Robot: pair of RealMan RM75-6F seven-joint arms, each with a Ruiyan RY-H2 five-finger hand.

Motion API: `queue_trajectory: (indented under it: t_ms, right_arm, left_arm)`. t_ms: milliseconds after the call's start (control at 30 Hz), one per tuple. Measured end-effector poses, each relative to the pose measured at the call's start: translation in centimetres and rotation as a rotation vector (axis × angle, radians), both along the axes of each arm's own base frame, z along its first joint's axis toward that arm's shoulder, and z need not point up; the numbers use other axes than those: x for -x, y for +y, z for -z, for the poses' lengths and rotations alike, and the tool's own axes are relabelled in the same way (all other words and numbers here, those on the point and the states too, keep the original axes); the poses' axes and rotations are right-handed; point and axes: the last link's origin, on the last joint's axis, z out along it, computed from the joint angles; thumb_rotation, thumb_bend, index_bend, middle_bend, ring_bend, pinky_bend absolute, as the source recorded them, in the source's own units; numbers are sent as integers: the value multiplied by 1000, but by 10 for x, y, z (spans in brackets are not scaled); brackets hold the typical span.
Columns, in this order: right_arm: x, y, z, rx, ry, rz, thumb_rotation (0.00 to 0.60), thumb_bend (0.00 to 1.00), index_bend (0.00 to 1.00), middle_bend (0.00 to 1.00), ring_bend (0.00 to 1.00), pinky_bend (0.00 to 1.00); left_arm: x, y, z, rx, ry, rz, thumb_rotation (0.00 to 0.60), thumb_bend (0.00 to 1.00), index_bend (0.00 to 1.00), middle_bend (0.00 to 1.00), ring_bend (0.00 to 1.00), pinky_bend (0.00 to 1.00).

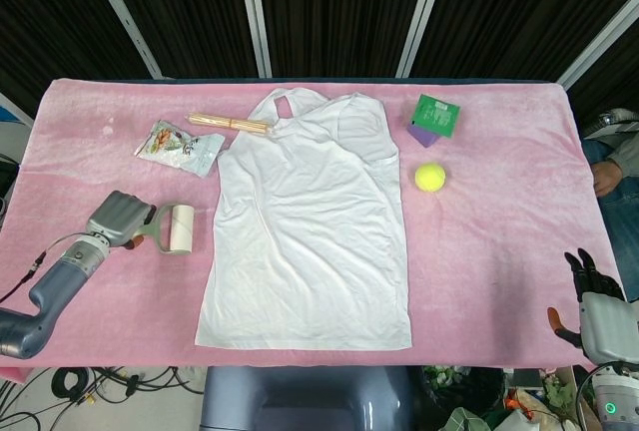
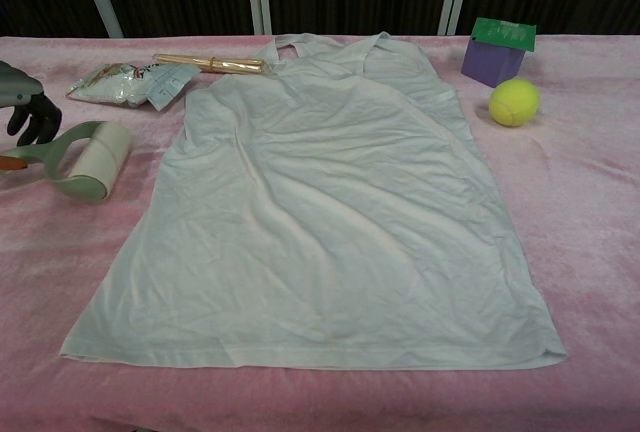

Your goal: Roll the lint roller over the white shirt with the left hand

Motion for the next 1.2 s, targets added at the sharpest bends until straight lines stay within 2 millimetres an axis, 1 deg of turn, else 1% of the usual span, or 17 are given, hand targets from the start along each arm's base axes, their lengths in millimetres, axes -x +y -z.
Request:
queue_trajectory:
  t_ms: [100,167,200,233,267,300,333,400,467,567,733,867,967,1067,1167,1200]
  right_arm:
    - [0,0,0,-1,-2,0,600,284,31,1,166,150]
    - [0,0,0,-2,-3,1,600,284,31,1,166,150]
    - [0,0,0,-3,-4,2,600,285,31,1,166,150]
    - [0,0,0,-4,-4,2,600,284,31,1,166,150]
    - [0,0,1,-5,-4,2,600,284,30,1,167,150]
    - [0,0,1,-7,-3,2,600,284,31,1,167,150]
    - [0,0,1,-8,-4,1,600,285,31,1,167,150]
    - [-1,0,1,-10,-4,1,600,285,31,1,167,150]
    - [-1,0,1,-10,-6,3,600,285,31,1,167,150]
    - [-1,0,1,-11,-7,4,600,284,31,1,166,151]
    - [-1,0,1,-15,-2,-1,600,285,31,1,167,150]
    - [-1,0,2,-17,-3,0,600,284,31,1,167,150]
    - [-1,0,1,-16,-2,-1,600,284,30,1,166,150]
    - [-1,0,1,-17,7,-8,600,284,30,1,166,150]
    - [-2,0,0,-20,22,-20,600,284,30,1,166,151]
    - [-2,0,0,-22,27,-25,600,284,30,1,166,150]
  left_arm:
    - [1,2,6,5,-2,5,600,373,578,559,404,578]
    - [1,2,8,10,-3,5,600,319,517,509,371,557]
    - [1,3,9,13,-1,5,600,269,454,455,330,528]
    - [1,3,9,14,3,7,600,252,428,430,313,516]
    - [1,3,9,15,8,10,600,216,361,366,268,485]
    - [1,4,9,14,16,15,600,196,311,316,231,460]
    - [0,4,8,13,23,19,600,171,241,243,176,421]
    - [-1,5,6,2,36,30,600,142,154,141,96,360]
    - [-3,6,4,-13,43,34,600,120,99,63,33,311]
    - [-5,6,0,-26,50,18,600,90,48,7,2,296]
    - [-8,-2,-4,-21,37,-45,600,85,41,6,0,290]
    - [-19,-15,-11,-27,10,-75,600,99,56,17,0,264]
    - [-31,-25,-23,-73,-12,-69,600,131,98,41,1,257]
    - [-39,-33,-40,-168,-34,-44,600,132,115,54,10,253]
    - [-43,-47,-57,-270,-82,-13,600,132,116,57,12,248]
    - [-43,-56,-62,-302,-108,0,600,132,116,58,12,245]
